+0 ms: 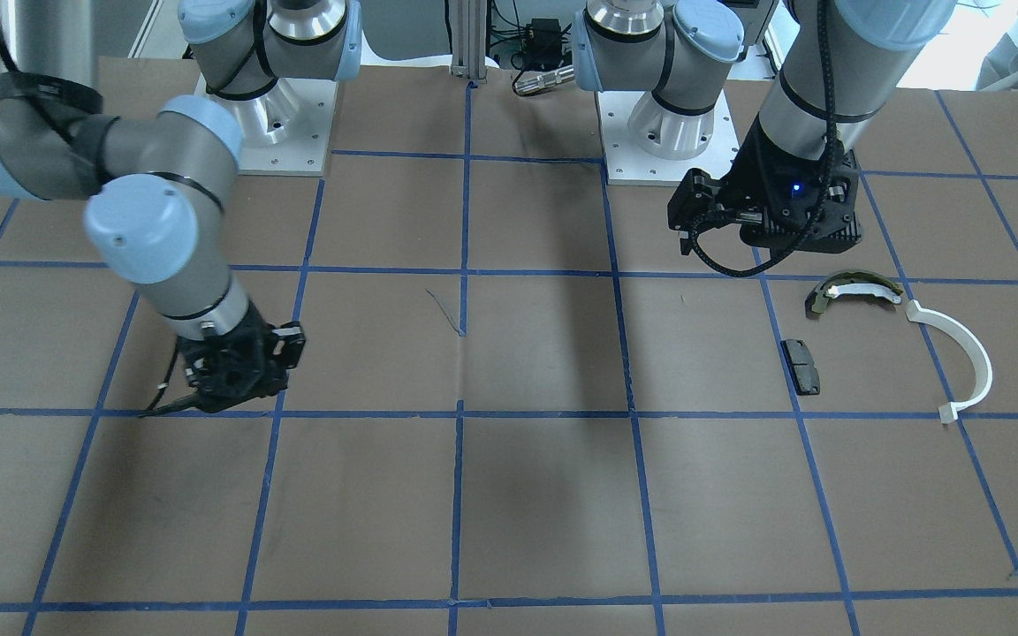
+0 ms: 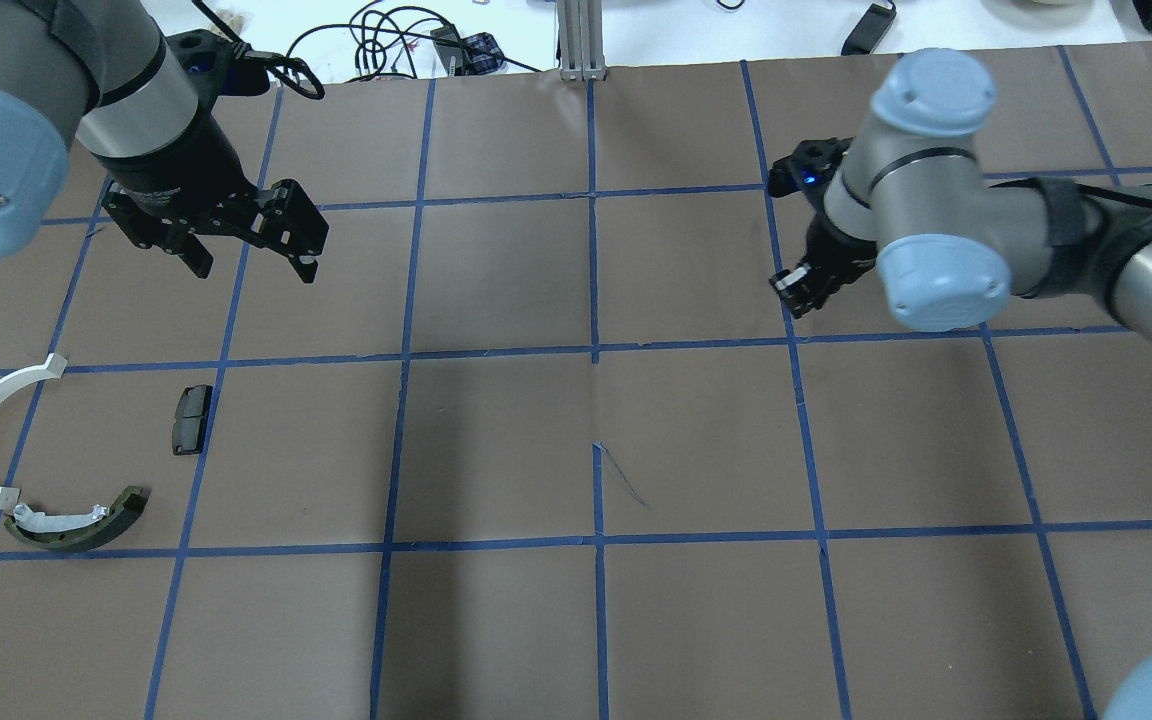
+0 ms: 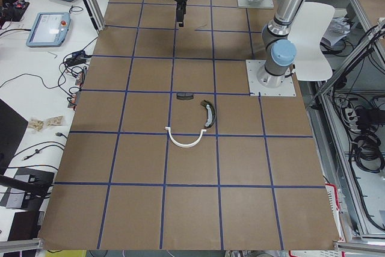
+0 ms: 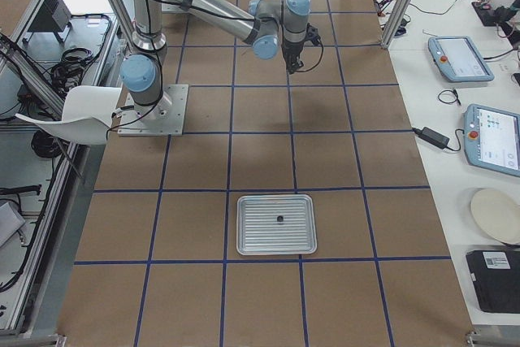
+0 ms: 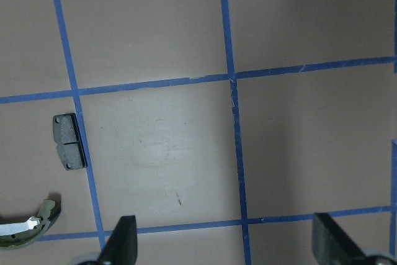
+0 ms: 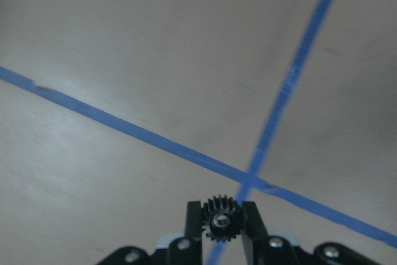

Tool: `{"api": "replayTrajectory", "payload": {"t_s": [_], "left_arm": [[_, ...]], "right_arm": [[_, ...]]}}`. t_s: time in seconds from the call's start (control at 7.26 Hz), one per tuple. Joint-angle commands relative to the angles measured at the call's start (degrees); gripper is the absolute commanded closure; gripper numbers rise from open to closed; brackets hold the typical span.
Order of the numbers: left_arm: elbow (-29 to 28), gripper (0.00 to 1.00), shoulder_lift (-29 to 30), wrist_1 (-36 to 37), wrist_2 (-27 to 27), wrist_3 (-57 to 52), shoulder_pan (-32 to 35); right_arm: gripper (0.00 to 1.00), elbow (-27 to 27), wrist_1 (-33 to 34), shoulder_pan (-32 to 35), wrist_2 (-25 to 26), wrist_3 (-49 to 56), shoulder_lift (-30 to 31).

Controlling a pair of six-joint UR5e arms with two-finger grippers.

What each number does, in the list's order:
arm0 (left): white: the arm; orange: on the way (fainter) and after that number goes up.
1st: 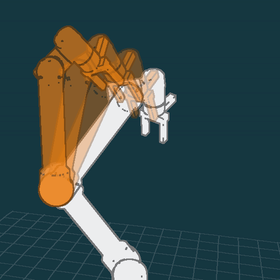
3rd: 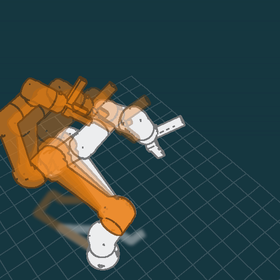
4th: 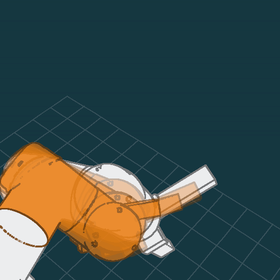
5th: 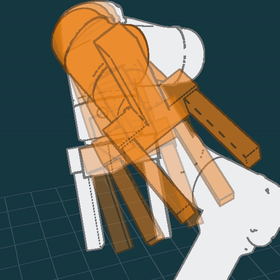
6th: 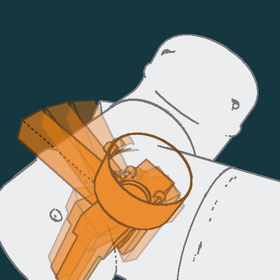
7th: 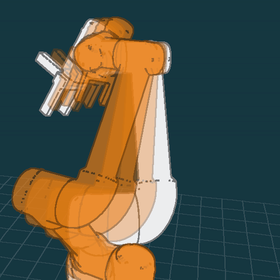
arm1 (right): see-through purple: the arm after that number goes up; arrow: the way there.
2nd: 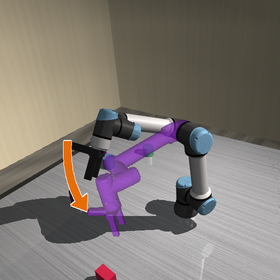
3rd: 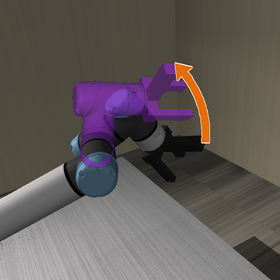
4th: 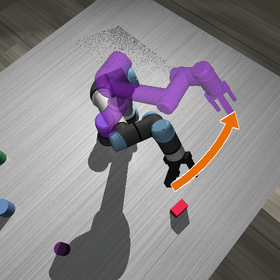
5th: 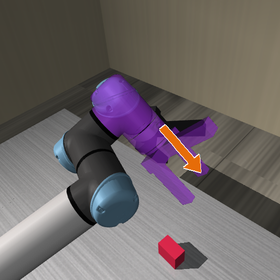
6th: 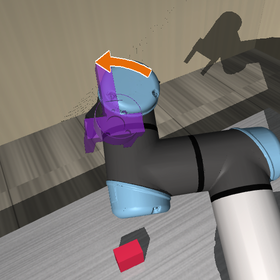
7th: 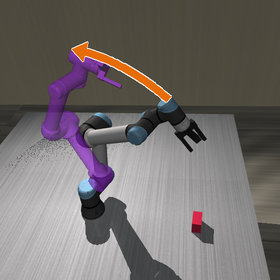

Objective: Place bearing gear from tray to pile

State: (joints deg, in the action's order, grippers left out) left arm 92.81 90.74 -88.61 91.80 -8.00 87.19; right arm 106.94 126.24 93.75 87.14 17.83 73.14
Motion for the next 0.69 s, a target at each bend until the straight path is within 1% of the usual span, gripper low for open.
{"api": "replayTrajectory", "payload": {"t_s": [0.0,0.14,0.28,0.41,0.55], "left_arm": [[0.2,0.0,-0.2,0.2,0.0,0.0,0.1],[0.2,0.0,0.0,0.5,0.0,0.9,0.0],[0.2,0.0,0.3,0.5,0.0,0.7,0.0],[0.2,0.0,1.0,0.4,0.0,1.0,0.0],[0.1,0.0,1.3,0.4,0.0,1.0,0.0]], "right_arm": [[1.0,-1.5,7.7,15.3,0.0,-25.7,-5.9],[1.0,-5.0,7.9,20.6,0.0,-33.9,-8.9],[1.0,-8.4,7.9,24.3,0.0,-39.7,-11.5],[1.0,-9.1,7.5,25.7,-0.1,-43.2,-12.9],[0.03,-8.3,7.7,25.4,-0.1,-42.7,-12.9]]}}
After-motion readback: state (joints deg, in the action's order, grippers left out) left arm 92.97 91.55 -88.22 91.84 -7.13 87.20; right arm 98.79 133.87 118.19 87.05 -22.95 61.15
